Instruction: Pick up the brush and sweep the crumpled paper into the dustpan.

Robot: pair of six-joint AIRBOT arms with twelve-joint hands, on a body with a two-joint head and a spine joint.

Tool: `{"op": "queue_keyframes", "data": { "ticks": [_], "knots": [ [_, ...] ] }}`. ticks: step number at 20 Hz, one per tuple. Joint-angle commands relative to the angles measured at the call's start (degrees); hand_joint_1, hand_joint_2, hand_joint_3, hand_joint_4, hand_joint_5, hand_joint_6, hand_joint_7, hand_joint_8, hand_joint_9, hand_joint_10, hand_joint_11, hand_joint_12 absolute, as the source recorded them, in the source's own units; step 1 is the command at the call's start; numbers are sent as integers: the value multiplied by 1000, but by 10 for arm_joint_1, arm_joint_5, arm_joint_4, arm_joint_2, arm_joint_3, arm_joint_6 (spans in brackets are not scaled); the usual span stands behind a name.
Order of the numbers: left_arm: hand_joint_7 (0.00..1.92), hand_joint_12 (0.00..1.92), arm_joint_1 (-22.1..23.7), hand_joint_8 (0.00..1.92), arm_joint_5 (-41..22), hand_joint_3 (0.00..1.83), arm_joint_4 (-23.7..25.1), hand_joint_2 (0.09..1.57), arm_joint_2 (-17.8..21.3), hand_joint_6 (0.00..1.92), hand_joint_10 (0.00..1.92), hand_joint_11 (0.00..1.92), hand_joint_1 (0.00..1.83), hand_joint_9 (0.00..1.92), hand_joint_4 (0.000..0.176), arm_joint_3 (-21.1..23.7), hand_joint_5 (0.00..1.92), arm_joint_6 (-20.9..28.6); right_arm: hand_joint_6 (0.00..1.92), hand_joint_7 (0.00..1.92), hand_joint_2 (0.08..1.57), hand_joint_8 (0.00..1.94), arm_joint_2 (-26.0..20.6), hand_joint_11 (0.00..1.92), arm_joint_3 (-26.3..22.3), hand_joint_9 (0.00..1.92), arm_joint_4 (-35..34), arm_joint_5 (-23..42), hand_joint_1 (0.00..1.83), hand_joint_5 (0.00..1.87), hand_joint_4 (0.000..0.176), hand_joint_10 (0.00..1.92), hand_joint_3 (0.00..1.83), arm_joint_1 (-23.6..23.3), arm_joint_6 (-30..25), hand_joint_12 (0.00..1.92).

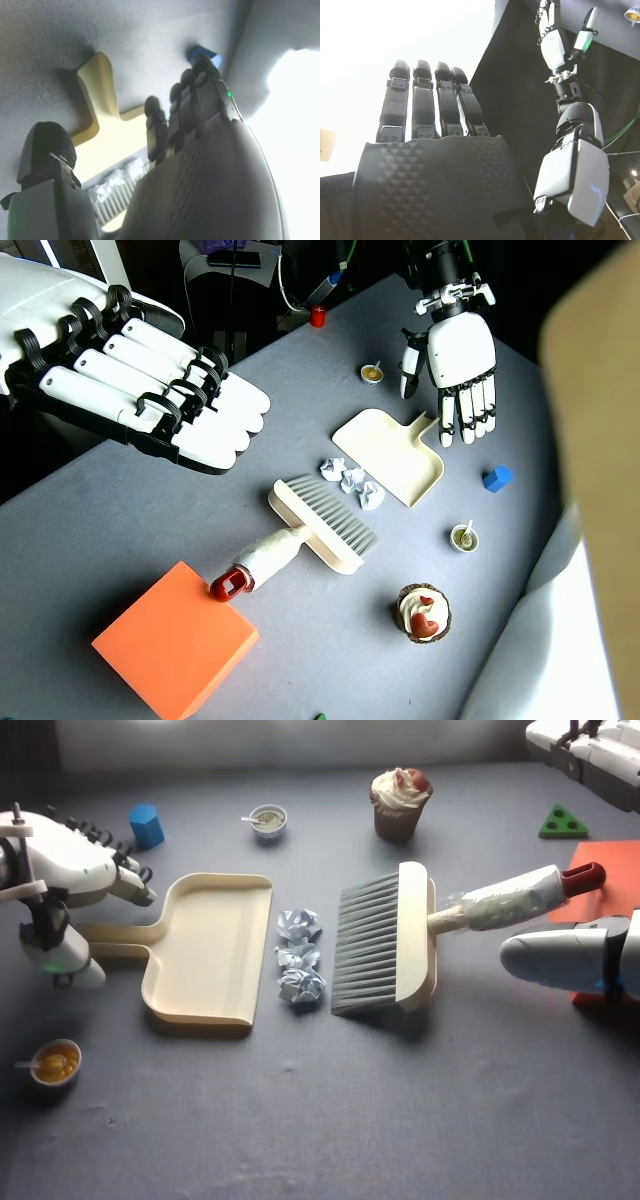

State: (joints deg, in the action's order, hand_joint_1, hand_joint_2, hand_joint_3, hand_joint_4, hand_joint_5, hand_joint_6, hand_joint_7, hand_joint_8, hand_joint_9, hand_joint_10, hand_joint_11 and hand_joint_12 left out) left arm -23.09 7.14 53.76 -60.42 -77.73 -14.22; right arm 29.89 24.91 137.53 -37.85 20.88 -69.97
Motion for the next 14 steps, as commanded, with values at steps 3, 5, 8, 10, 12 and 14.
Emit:
{"op": "queue_keyframes", "data": {
  "ticks": [3,5,8,10,12,14],
  "knots": [
    [89,24,-1,2,-7,0,9,1028,-4,5,2,157,813,105,86,-3,266,2,2,110,899,2,-4,122,-1,109,23,-56,0,95,0,2,3,-5,-2,13],
    [100,25,-3,6,-5,1,9,1038,-10,3,3,160,809,103,89,-4,265,2,2,100,899,1,-4,117,-1,102,23,-56,0,94,0,3,2,-5,-2,10],
    [64,27,-7,2,-4,6,10,1050,-18,4,0,163,791,89,86,-8,260,4,0,87,902,0,-4,110,-1,92,23,-56,0,76,0,1,3,-5,-2,6],
    [64,26,-11,2,-4,6,10,1052,-22,5,0,162,786,89,87,-10,262,4,0,81,902,0,-4,104,-2,86,23,-56,0,70,0,0,3,-5,-2,3],
    [124,34,-14,7,-4,0,11,1033,-26,7,5,179,822,130,78,-12,313,4,2,90,909,4,-4,105,-2,95,23,-56,0,75,0,4,5,-5,-2,4],
    [93,21,-15,0,-4,3,12,1039,-28,1,0,148,808,96,86,-13,311,4,9,107,912,8,-4,114,-2,106,23,-56,0,99,0,6,4,-5,-2,7]
  ]
}}
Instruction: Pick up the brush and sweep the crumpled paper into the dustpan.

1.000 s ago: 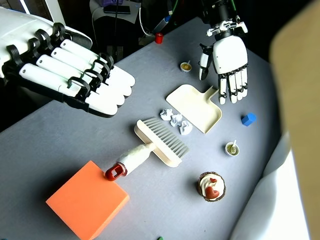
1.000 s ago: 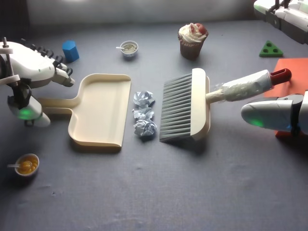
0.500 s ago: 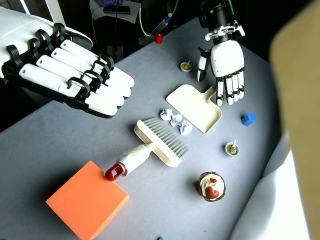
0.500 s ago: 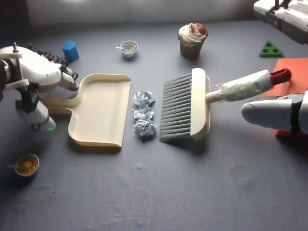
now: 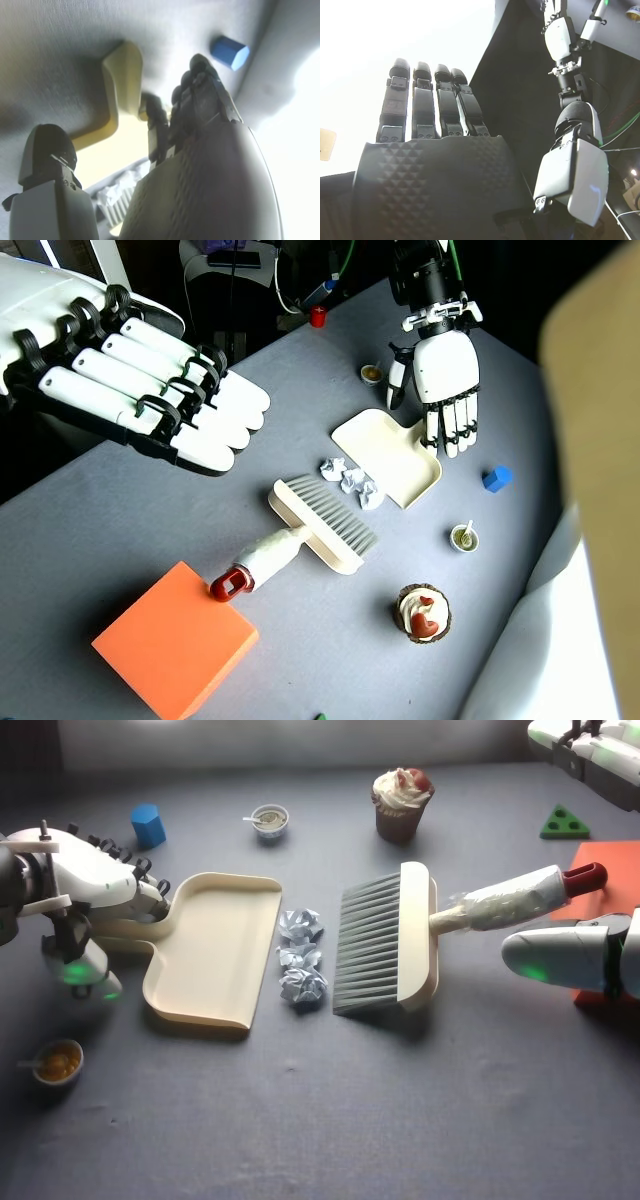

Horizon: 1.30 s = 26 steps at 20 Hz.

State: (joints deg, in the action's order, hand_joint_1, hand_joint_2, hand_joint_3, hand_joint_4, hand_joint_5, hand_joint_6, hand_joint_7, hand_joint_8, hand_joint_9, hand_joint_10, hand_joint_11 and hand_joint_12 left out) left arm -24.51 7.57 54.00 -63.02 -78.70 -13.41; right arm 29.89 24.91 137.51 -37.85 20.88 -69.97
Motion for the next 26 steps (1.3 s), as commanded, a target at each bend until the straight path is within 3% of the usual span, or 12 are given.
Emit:
{"op": "queue_keyframes", "data": {
  "ticks": [1,4,5,7,8,9,10,11,13,24,26],
  "knots": [
    [102,20,-2,4,-9,0,10,1033,-3,9,3,147,810,101,88,-3,332,-4,5,97,912,3,-4,96,-2,94,23,-56,0,92,0,0,4,-5,-2,1],
    [274,35,-3,8,-9,2,11,1060,-5,7,6,182,853,206,71,-3,465,-4,6,103,923,4,-4,99,-2,98,23,-57,0,97,0,3,7,-5,-2,5],
    [307,40,-3,4,-9,3,11,1082,-5,9,3,191,891,224,57,-3,531,-4,1,86,922,0,-4,78,-2,78,23,-57,0,87,0,0,5,-5,-2,1],
    [331,55,-3,3,-9,0,11,1095,-5,20,6,222,956,253,49,-4,659,-4,3,98,928,6,-4,76,-3,86,23,-57,0,92,0,5,7,-5,-2,1],
    [344,66,-3,2,-9,0,11,1090,-5,18,5,247,991,280,31,-4,761,-4,3,97,934,5,-4,70,-3,84,23,-57,0,93,0,4,9,-5,-2,0],
    [374,94,-3,16,-9,3,11,1114,-5,793,16,304,1052,318,33,-4,925,-3,5,109,937,9,-4,82,-3,96,23,-57,0,100,0,8,9,-5,-2,5],
    [387,99,-3,11,-9,8,11,1144,-4,1048,11,317,1037,327,52,-4,900,-3,0,89,940,1,-5,65,-3,78,23,-57,0,72,0,1,8,-5,-2,0],
    [399,104,-3,6,-9,1,11,1138,-4,1041,7,334,1074,341,0,-4,933,-3,2,88,940,1,-5,78,-3,83,24,-57,0,72,0,4,7,-5,-2,7],
    [428,112,-3,6,-9,0,11,1110,-4,943,7,379,1109,377,0,-2,1002,-3,7,91,945,2,-5,82,-3,85,24,-57,0,85,0,4,8,-5,-2,8],
    [439,91,0,0,-4,2,13,1141,-10,1059,0,408,1084,390,0,-3,930,0,2,74,939,1,-5,54,-3,63,24,-57,0,64,0,0,2,-5,-2,3],
    [467,100,5,5,-4,0,13,1122,-13,988,5,434,1116,414,0,-6,974,-1,11,97,945,9,-5,73,-3,85,24,-57,0,90,0,9,4,-5,-2,11]
  ]
}}
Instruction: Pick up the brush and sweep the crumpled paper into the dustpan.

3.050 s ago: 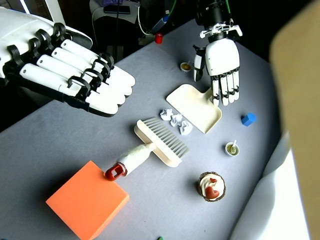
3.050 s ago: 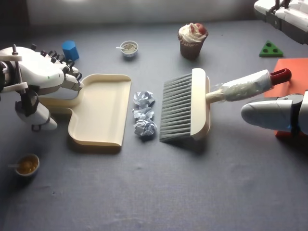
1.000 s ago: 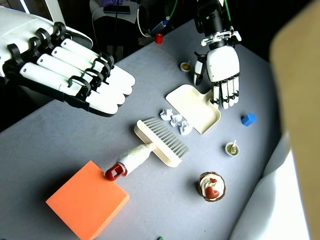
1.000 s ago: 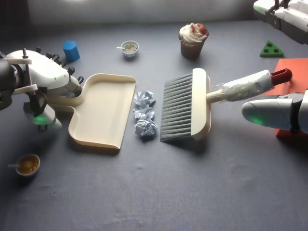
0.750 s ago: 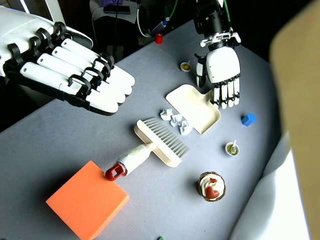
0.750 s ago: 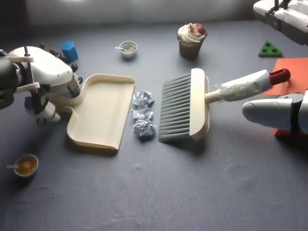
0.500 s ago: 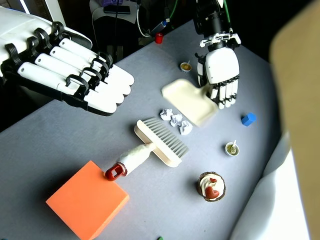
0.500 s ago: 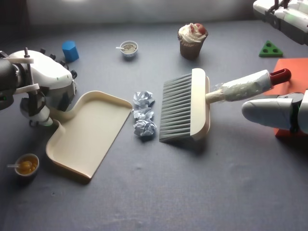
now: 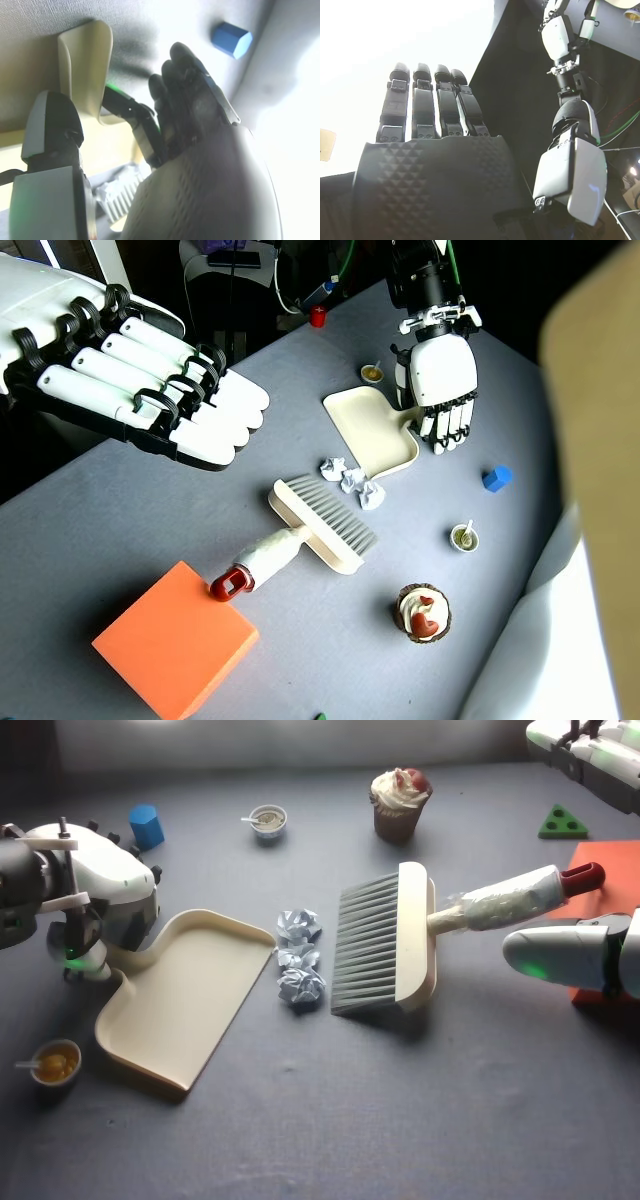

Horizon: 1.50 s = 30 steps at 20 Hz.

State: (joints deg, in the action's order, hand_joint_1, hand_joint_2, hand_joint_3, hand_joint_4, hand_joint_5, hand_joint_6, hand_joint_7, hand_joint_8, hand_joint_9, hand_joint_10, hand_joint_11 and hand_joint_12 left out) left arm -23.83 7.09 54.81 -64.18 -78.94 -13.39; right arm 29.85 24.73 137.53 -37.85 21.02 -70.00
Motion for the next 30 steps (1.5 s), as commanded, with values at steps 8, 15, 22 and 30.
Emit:
{"op": "queue_keyframes", "data": {
  "ticks": [8,15,22,30],
  "knots": [
    [449,78,29,3,14,0,5,1123,-14,994,1,430,1109,410,0,-19,971,-10,6,108,941,7,-4,106,-2,104,23,-56,0,101,0,7,0,-5,-2,19],
    [444,61,30,1,7,1,5,1127,-43,1012,2,402,1092,386,0,-48,960,-2,5,118,941,8,-4,111,-2,112,23,-56,0,101,0,8,0,-5,-2,19],
    [465,62,43,2,-21,2,5,1111,-80,957,1,410,1109,401,0,-103,994,-10,4,91,934,0,4,89,1,86,41,-57,0,83,0,0,0,2,-2,6],
    [437,47,57,2,-24,1,5,1116,-78,971,2,379,1115,365,0,-111,984,-28,0,75,949,0,5,71,1,72,48,-60,0,69,0,0,3,6,-2,0]
  ]
}}
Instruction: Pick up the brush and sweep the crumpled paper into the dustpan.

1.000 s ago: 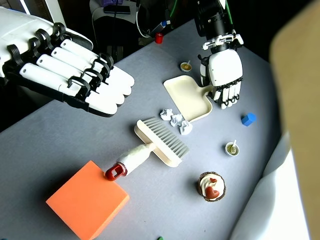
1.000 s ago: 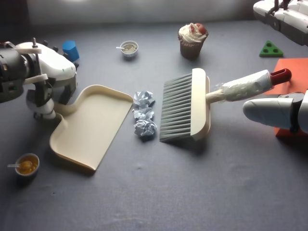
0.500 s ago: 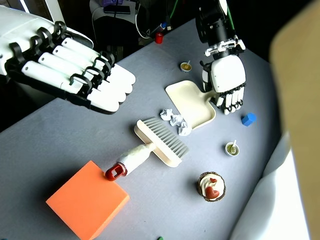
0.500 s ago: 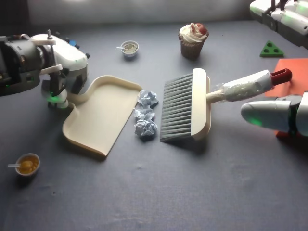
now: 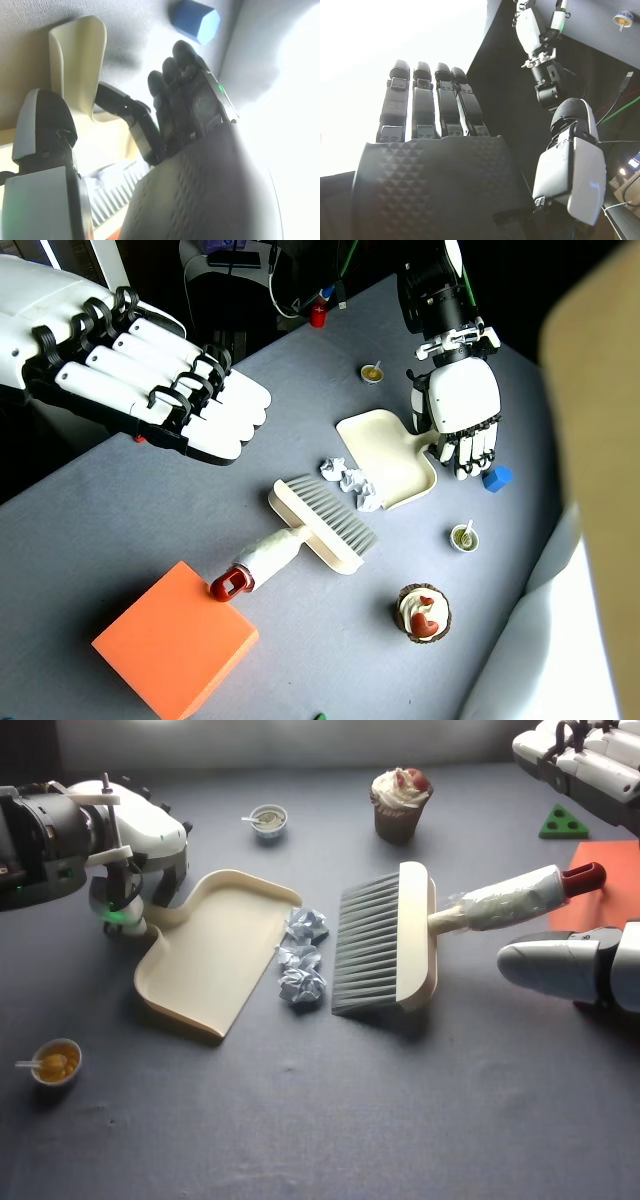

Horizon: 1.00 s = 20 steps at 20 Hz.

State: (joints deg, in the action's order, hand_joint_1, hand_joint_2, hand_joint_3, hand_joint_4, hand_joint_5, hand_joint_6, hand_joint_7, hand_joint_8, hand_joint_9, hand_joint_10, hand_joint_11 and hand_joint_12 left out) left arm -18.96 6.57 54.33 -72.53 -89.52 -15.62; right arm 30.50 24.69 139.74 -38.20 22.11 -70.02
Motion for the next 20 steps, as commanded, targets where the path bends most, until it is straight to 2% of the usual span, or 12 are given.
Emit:
{"op": "queue_keyframes", "data": {
  "ticks": [1,5,10,12,15,17,19,20],
  "knots": [
    [439,49,11,3,-18,0,10,1116,6,969,3,385,1109,370,0,-6,986,-9,4,84,950,3,-2,86,1,84,27,-58,0,79,0,5,3,-5,-2,6],
    [423,52,23,1,-18,0,10,1116,6,969,3,402,1100,365,0,-11,986,-16,14,128,947,16,-2,133,1,127,28,-58,0,117,0,17,1,-5,-2,24],
    [422,43,30,1,-18,0,10,1118,4,979,2,389,1115,384,0,-16,978,-20,2,104,944,2,-2,101,1,97,29,-63,0,99,0,2,0,-6,-2,8],
    [387,20,31,0,-18,2,10,1126,3,1007,0,338,1105,338,0,-16,961,-19,0,86,937,0,-2,92,2,82,55,-63,0,86,0,0,0,-3,-1,3],
    [405,33,31,0,-19,2,10,1126,0,1003,0,365,1104,347,0,-19,963,-15,0,86,938,1,-1,105,6,86,80,-63,0,82,0,2,0,2,6,9],
    [433,48,33,4,-19,1,10,1124,-4,999,5,404,1094,380,0,-23,967,-15,3,93,927,3,3,118,12,97,79,-60,0,87,0,6,0,2,47,14],
    [426,31,34,2,-22,1,10,1136,-9,1038,2,367,1085,361,0,-27,943,-15,1,95,939,2,29,103,20,93,34,-69,0,87,0,3,0,4,154,7],
    [428,33,34,2,-23,0,10,1130,-11,1017,2,373,1092,363,0,-28,957,-15,0,86,936,0,44,100,26,85,16,-94,0,82,0,0,0,9,200,5]
  ]
}}
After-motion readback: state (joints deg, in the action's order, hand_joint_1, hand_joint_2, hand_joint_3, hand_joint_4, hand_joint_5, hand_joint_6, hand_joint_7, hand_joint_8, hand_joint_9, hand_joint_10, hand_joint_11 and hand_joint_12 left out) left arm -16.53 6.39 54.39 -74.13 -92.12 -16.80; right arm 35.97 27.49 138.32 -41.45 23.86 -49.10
